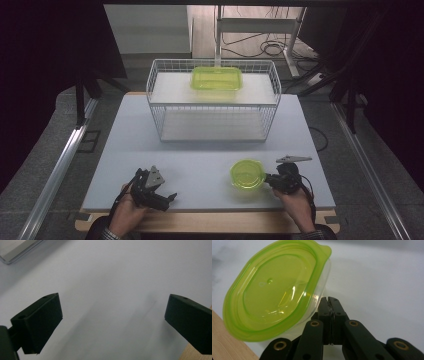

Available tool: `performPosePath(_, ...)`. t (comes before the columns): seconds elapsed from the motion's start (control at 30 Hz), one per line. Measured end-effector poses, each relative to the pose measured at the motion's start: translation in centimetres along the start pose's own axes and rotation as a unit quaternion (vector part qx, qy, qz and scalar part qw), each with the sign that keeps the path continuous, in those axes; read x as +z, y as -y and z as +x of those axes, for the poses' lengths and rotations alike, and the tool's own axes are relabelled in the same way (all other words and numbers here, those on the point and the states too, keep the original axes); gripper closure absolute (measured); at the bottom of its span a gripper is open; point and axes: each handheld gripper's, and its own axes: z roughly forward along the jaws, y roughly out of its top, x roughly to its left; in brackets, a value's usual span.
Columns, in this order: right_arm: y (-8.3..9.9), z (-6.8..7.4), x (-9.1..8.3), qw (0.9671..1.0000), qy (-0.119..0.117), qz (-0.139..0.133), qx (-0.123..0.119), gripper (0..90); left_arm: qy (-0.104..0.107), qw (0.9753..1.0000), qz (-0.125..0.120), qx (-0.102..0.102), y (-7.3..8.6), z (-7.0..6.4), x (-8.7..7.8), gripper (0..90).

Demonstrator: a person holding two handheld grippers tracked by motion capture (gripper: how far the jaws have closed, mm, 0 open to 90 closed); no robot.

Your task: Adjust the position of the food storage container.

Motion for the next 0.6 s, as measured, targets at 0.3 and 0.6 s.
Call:
performPosePath(0.3, -1.5, 1.5, 2.3, 0.9994, -0.029, 0.007, -0.018, 88.3, -0.001, 1.0000, 0.001, -0.001, 0.0, 0.1, 0.0, 1.0)
performPosePath(0.6, -3.5, 3.6, 4.6, 0.9974, -0.054, 0.018, -0.043, 88.3, -0.002, 1.0000, 0.000, -0.002, 0.0, 0.1, -0.1, 1.1)
